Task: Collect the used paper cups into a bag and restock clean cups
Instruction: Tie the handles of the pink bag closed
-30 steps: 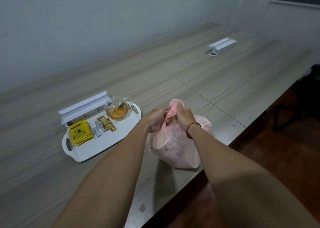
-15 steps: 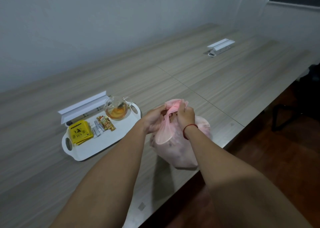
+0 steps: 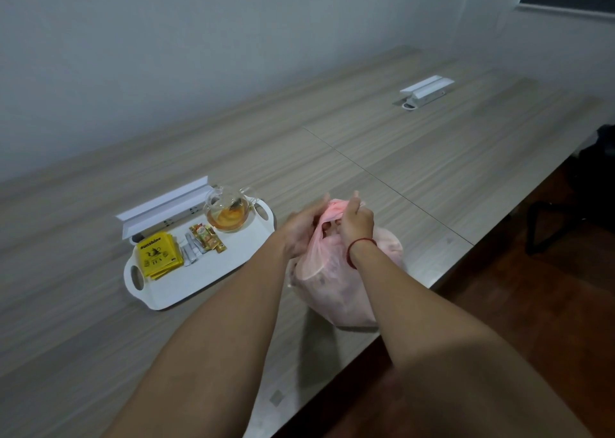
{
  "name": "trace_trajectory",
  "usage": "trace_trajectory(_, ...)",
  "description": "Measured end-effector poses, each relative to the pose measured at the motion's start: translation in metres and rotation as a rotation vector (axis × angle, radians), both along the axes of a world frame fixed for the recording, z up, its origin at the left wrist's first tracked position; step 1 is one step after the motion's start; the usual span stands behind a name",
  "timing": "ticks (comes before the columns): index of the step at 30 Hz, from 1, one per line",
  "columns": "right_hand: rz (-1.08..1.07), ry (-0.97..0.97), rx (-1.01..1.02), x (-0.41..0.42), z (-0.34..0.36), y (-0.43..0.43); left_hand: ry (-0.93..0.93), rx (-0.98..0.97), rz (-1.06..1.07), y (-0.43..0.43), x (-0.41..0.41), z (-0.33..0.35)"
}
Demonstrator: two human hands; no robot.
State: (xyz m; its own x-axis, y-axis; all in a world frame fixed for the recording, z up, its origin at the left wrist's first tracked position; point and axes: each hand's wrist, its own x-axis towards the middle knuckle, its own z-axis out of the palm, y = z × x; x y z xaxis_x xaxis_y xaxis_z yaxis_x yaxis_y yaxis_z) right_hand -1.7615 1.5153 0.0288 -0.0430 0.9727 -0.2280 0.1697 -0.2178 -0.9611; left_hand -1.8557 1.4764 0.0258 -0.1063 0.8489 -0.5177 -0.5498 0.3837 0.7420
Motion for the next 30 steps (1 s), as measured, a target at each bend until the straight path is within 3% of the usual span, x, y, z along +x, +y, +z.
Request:
trace_trajectory(6,0.094,-0.023,0.074,0.001,-0.011,-0.001,0.465,-0.031,0.040,0.011,-0.013,-0.009)
trace_trajectory(10,0.104,0.040,0.045,0.005,-0.010,-0.004,0.574,-0.112,0.044,0.013,-0.017,-0.012)
trace_trajectory(12,0.083,0.007,0.092,0.004,-0.010,-0.005,0.535,-0.146,0.158,0.012,-0.016,-0.011)
trace_trajectory(16,-0.001,-0.055,0.114,0.001,-0.012,-0.004,0.248,-0.087,0.287,0.014,-0.008,-0.012)
trace_trajectory(19,-0.001,-0.109,0.064,0.003,-0.008,0.003,0.072,0.005,0.079,0.009,-0.006,-0.002)
trace_trajectory(22,0.029,-0.115,0.013,0.007,-0.008,0.013,0.041,0.004,-0.124,0.005,-0.016,0.006)
trace_trajectory(30,0.107,-0.020,-0.026,0.006,-0.009,0.019,0.008,0.004,-0.295,0.001,-0.027,-0.003)
